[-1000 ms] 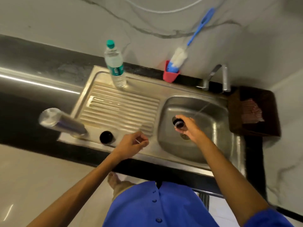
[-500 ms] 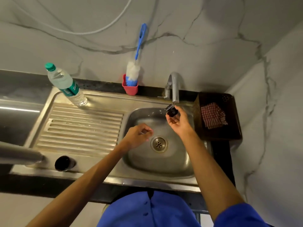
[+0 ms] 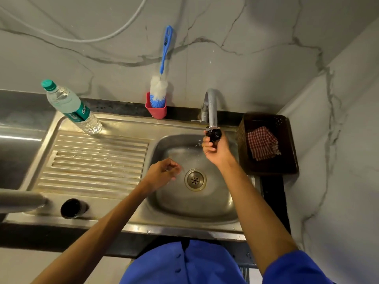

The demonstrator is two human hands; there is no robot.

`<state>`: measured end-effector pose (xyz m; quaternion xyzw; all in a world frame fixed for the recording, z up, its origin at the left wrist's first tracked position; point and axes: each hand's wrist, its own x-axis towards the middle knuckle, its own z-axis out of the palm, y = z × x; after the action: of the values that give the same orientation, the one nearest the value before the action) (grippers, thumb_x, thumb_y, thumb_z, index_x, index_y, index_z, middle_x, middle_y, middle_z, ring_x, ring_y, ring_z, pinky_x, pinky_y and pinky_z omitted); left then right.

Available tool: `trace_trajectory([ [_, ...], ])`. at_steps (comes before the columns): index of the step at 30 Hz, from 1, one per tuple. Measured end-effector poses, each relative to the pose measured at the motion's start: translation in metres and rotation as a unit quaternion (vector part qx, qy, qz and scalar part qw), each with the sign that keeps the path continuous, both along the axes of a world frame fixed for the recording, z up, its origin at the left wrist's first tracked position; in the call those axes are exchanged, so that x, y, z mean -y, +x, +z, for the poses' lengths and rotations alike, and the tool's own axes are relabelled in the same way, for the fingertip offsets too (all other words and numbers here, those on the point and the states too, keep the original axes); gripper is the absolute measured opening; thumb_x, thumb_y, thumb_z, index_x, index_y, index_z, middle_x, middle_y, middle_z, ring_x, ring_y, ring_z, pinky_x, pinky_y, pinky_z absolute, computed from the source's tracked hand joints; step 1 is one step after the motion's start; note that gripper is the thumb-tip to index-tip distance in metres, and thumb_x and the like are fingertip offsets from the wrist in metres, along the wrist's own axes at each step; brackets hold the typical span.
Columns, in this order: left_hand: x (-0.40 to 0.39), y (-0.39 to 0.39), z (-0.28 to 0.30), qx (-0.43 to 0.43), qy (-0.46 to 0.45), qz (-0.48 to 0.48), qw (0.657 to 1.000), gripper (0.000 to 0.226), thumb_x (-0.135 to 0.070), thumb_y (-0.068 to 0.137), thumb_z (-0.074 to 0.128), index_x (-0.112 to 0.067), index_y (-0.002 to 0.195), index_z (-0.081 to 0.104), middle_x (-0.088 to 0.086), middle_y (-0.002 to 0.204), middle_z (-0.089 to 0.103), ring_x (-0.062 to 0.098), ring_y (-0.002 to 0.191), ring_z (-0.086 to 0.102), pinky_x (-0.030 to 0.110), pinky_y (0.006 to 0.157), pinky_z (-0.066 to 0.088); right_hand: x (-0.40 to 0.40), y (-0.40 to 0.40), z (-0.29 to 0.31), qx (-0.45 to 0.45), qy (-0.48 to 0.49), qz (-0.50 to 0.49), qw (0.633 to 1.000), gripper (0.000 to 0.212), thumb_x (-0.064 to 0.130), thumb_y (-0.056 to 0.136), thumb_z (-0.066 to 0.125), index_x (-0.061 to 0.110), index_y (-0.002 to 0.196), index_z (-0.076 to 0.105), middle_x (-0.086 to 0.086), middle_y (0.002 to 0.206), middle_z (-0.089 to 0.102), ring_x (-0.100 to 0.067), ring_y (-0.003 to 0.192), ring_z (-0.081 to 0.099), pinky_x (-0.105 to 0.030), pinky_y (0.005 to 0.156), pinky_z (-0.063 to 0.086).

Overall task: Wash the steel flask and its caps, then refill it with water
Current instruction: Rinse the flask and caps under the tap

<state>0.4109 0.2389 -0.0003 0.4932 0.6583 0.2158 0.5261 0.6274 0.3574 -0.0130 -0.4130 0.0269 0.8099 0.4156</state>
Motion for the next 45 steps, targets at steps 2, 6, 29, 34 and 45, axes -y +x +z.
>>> trace_trajectory([
  [2,0.0,-0.001,-0.001,0.004,-0.005,0.009,1.0,0.007,-0.024,0.1,0.07,-0.028,0.094,0.071,0.001,0.095,0.078,0.015,0.081,0.077,0.021,0.068,0.055,0.008,0.003,-0.001,-0.002,0.013,-0.017,1.0,0.046,0.05,0.098,0.06,0.004,0.104,0.064,-0.01,0.075,0.061,-0.011,0.05,0.053,-0.015,0.038,0.041],
  [6,0.002,-0.001,-0.001,0.007,-0.012,0.014,1.0,0.008,-0.023,0.101,0.069,-0.025,0.094,0.07,-0.001,0.092,0.078,0.02,0.084,0.078,0.02,0.067,0.055,0.018,0.016,-0.002,0.067,0.017,-0.063,0.996,0.033,0.011,0.089,0.078,-0.001,0.118,0.066,-0.023,0.115,0.071,-0.032,0.107,0.073,-0.037,0.084,0.064],
  [29,0.007,0.003,-0.009,0.024,-0.04,0.011,0.999,0.007,-0.029,0.103,0.066,-0.023,0.103,0.071,-0.004,0.096,0.078,0.011,0.083,0.076,0.029,0.076,0.058,0.022,-0.011,-0.008,0.45,0.16,0.09,0.874,0.045,0.021,0.075,0.092,0.018,0.116,0.073,-0.002,0.106,0.078,-0.017,0.093,0.075,-0.033,0.081,0.064],
  [34,0.006,0.006,-0.009,0.02,-0.041,0.009,0.999,0.009,-0.028,0.103,0.066,-0.021,0.106,0.071,-0.002,0.098,0.078,0.01,0.082,0.076,0.024,0.073,0.058,0.026,-0.013,-0.002,0.361,0.08,0.061,0.927,0.046,0.021,0.075,0.092,0.008,0.114,0.07,-0.018,0.105,0.077,-0.028,0.082,0.079,-0.041,0.075,0.066],
  [45,0.01,0.007,-0.015,0.021,-0.058,0.007,0.998,0.011,-0.026,0.103,0.067,-0.017,0.109,0.071,0.002,0.101,0.078,0.014,0.085,0.076,0.023,0.072,0.054,0.028,0.001,-0.012,0.481,0.128,0.121,0.859,0.055,-0.001,0.075,0.085,0.026,0.12,0.068,-0.001,0.113,0.071,-0.008,0.092,0.068,-0.017,0.07,0.055],
])
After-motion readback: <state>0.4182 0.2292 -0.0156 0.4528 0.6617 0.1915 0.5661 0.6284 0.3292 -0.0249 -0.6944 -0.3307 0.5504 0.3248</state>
